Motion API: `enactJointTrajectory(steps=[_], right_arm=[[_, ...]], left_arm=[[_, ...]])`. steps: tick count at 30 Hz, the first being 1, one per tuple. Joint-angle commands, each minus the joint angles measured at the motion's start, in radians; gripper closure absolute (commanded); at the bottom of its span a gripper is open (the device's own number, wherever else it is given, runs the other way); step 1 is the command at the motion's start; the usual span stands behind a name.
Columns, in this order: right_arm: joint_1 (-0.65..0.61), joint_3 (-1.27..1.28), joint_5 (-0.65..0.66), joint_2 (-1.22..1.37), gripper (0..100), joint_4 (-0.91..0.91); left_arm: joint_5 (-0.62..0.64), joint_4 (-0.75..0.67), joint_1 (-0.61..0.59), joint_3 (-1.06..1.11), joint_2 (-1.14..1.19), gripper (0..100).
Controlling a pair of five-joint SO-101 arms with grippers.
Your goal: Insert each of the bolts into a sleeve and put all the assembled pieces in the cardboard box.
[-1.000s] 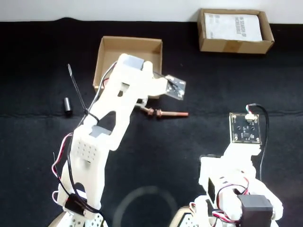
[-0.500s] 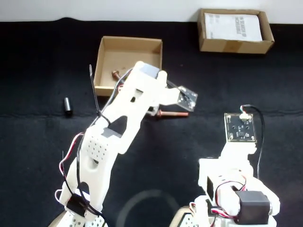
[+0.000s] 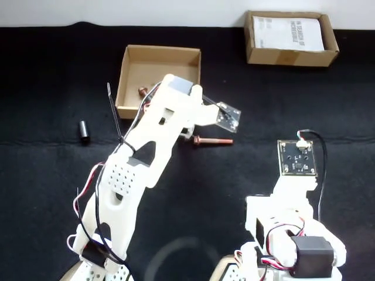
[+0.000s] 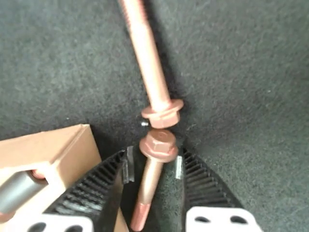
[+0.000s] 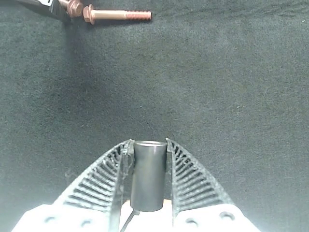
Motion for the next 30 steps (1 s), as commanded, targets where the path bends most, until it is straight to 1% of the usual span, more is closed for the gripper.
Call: enactJointTrajectory(steps=[1,2,4,10,12,15,17,23,27,30], right_arm=[[0.007,-0.005,0.011,-0.001,99.1,-0.013],[0.007,-0.005,0.011,0.001,99.1,-0.019],[0.007,-0.005,0.011,0.001,99.1,-0.035],[0.007,-0.007,0.011,0.002,99.1,-0.048],[0.007,-0.007,0.011,0.002,99.1,-0.048],[0.007,-0.007,0.005,0.001,99.1,-0.048],[0.007,-0.007,0.002,-0.004,99.1,-0.051],[0.008,0.002,0.002,-0.005,99.1,-0.111],[0.008,0.005,0.002,-0.005,99.1,-0.194],[0.007,0.047,0.002,-0.004,99.1,-0.302]], left_arm=[[-0.155,-0.011,-0.03,-0.033,-0.008,97],[-0.155,-0.009,-0.031,-0.03,-0.005,100],[-0.157,-0.012,-0.031,-0.022,0.018,99],[-0.153,-0.006,-0.028,-0.024,0.061,99],[-0.114,-0.006,-0.027,-0.033,0.061,99],[0.037,-0.005,-0.025,-0.13,0.061,99],[0.149,0.023,-0.025,-0.222,0.061,99],[0.486,0.258,-0.022,-0.581,0.061,99],[0.749,0.261,-0.047,-0.765,0.05,99],[0.868,0.261,-0.071,-0.826,0.008,99]])
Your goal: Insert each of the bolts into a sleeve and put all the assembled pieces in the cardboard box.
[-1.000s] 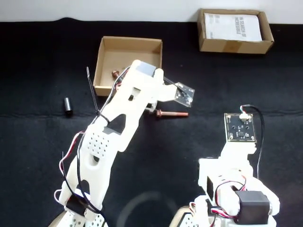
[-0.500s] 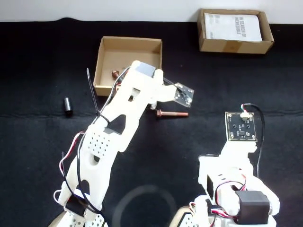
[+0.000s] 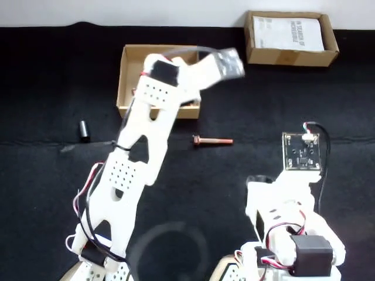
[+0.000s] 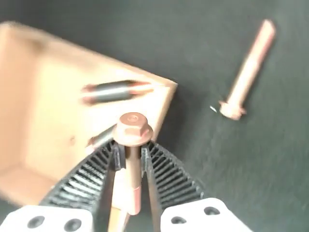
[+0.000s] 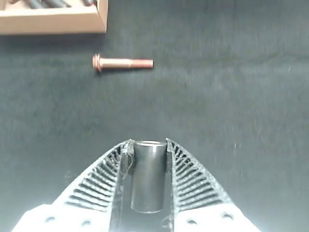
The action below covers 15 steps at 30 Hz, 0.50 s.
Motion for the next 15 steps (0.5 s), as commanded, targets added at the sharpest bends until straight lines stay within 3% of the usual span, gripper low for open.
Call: enactJointTrajectory(steps=[1,9,15], right_arm=[[0.007,0.035,0.002,-0.005,99.1,-0.119],[0.004,0.17,-0.002,-0.005,99.1,-0.344],[-0.001,0.297,-0.158,-0.005,99.1,-0.619]], left_arm=[[0.144,0.005,-0.038,-0.088,-0.099,99],[0.242,0.006,-0.104,-0.088,-0.306,99],[0.249,0.008,-0.18,-0.088,-0.452,99]])
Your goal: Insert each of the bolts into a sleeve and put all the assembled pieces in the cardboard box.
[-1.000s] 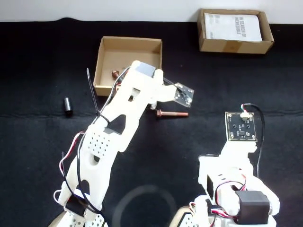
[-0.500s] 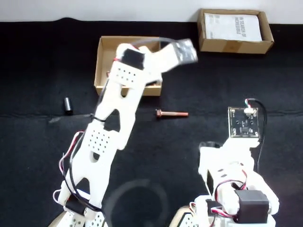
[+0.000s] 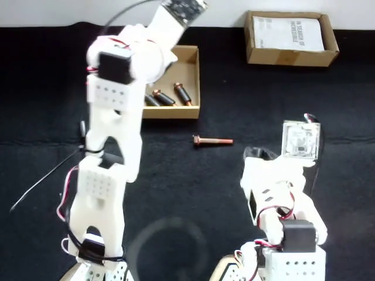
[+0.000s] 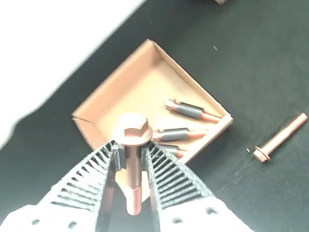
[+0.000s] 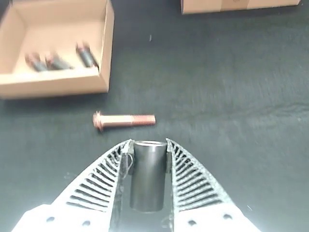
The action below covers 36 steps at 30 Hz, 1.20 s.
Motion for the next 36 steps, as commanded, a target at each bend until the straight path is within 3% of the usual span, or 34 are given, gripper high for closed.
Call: enactJointTrajectory(steps=[1,7,12,19,23,31,36], right_arm=[[-0.008,0.048,-0.066,-0.005,99.1,-0.177],[-0.09,0.071,-0.124,-0.004,99.1,-0.298],[-0.179,0.071,-0.121,-0.004,99.1,-0.417],[-0.222,0.071,-0.118,-0.002,99.1,-0.515],[-0.222,0.082,-0.115,0.002,99.1,-0.624],[-0.222,0.275,-0.114,0.002,99.1,-0.998],[-0.223,0.369,-0.114,0.001,99.1,-1.106]], left_arm=[[0.003,0.003,-0.068,-0.05,-0.15,99],[0.034,0.0,-0.203,-0.05,-0.277,99],[0.342,0.003,-0.366,-0.05,-0.34,99],[0.589,0.005,-0.481,-0.041,-0.36,99],[0.649,0.005,-0.47,0.087,-0.446,99],[0.663,-0.003,-0.251,0.871,-0.828,99],[0.726,-0.026,-0.162,1.144,-0.946,99]])
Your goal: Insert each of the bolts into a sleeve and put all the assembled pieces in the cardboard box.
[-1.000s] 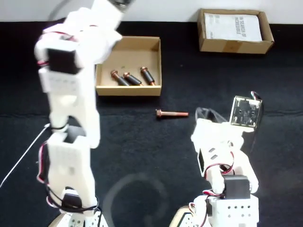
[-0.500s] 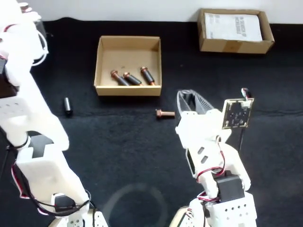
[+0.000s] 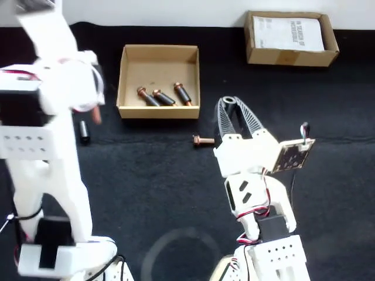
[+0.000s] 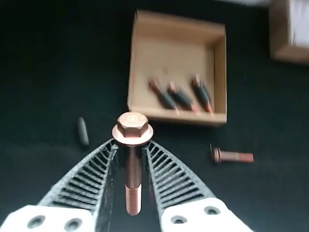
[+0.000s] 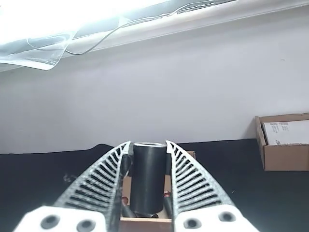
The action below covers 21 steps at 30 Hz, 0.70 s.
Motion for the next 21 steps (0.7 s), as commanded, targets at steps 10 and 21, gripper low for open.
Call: enactJointTrajectory(steps=[10,21], right_arm=[[-0.091,0.291,0.0,-0.005,99.1,-0.328],[-0.102,0.432,-0.008,-0.007,99.1,-0.415]], left_arm=[[0.009,-0.186,0.328,0.17,-0.108,99],[-0.017,-0.436,0.535,0.179,-0.101,99]])
